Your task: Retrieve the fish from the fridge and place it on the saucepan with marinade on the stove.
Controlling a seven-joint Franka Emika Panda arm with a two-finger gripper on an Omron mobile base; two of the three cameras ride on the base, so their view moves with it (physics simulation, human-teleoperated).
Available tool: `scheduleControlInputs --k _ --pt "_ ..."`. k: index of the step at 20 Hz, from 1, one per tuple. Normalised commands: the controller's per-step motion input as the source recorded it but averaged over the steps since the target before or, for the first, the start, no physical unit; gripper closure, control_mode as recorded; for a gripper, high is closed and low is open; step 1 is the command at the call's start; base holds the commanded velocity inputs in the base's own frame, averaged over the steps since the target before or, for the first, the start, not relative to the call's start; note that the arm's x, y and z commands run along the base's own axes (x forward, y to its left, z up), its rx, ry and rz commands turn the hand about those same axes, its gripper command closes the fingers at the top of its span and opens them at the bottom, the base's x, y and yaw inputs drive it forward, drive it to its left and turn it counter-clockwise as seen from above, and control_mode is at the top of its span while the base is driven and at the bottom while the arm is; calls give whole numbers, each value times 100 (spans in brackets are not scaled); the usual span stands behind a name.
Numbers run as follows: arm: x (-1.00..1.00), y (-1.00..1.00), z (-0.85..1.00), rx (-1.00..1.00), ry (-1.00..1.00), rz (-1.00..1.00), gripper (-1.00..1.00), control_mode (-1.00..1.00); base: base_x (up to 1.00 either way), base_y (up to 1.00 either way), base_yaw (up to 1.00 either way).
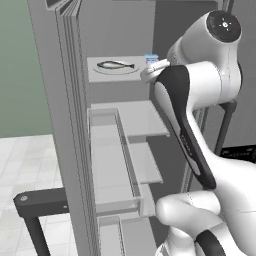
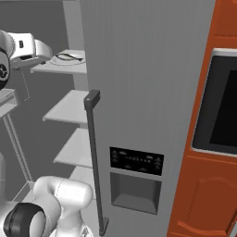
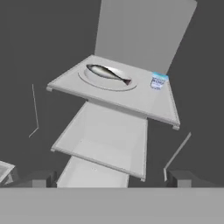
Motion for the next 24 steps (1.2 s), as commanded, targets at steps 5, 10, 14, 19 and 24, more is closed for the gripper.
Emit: scheduleControlInputs --k 5,10,14,19,24 --pt "38 -10 -25 0 -2 5 -100 -100 0 0 0" --pt "50 -1 -12 0 -2 6 -100 -100 0 0 0" --pt "59 0 0 0 0 3 -100 -100 0 0 0" --pt "53 0 0 0 0 0 -100 -100 0 0 0" --pt "49 0 0 1 5 0 -100 -100 0 0 0"
